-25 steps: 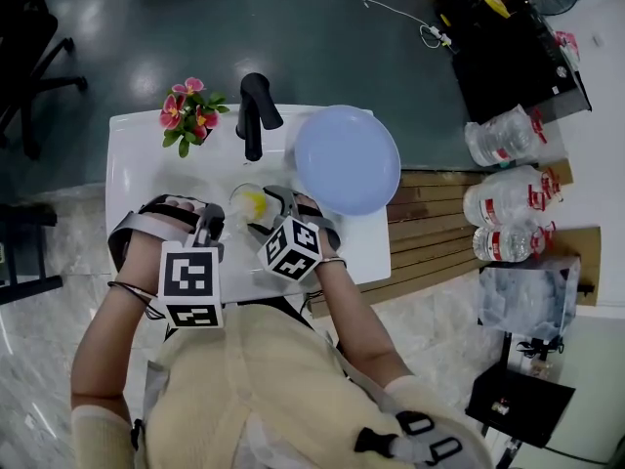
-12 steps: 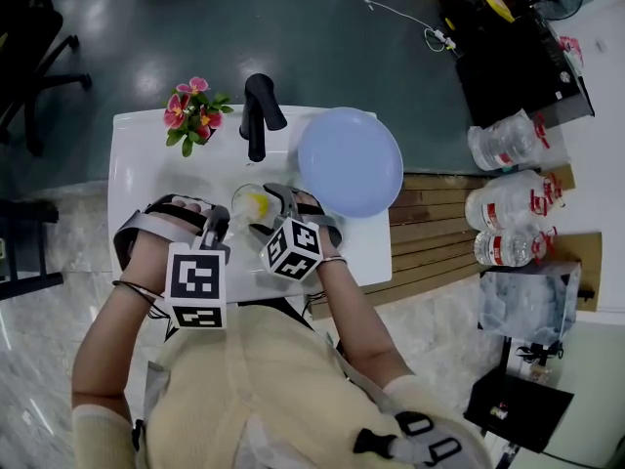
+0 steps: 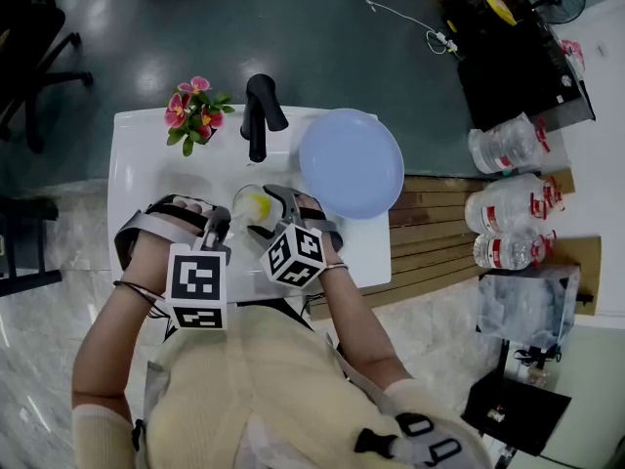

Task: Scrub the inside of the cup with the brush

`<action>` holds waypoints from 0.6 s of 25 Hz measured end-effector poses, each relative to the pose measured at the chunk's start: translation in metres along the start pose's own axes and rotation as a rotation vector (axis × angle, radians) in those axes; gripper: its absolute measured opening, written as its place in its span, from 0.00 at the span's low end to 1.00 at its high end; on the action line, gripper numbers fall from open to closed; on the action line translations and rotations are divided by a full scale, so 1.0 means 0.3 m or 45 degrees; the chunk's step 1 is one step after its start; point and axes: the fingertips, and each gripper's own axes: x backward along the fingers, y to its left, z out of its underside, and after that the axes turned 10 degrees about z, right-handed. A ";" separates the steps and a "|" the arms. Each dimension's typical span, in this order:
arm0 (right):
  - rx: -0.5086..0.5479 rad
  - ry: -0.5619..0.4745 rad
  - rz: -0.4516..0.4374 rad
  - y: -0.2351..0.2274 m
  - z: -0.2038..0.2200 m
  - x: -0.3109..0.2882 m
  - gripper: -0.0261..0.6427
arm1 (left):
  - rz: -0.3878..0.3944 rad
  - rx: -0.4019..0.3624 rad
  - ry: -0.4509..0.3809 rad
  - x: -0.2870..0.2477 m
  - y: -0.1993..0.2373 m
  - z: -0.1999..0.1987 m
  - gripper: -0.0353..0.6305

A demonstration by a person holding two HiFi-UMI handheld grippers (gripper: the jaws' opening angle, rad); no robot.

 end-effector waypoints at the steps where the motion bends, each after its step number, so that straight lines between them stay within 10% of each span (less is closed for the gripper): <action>1: 0.011 -0.004 0.003 0.001 -0.005 0.000 0.56 | -0.001 -0.001 0.001 0.000 0.000 0.000 0.12; 15: 0.004 -0.003 -0.020 -0.002 -0.003 -0.004 0.56 | -0.036 0.028 -0.002 0.043 0.007 0.039 0.12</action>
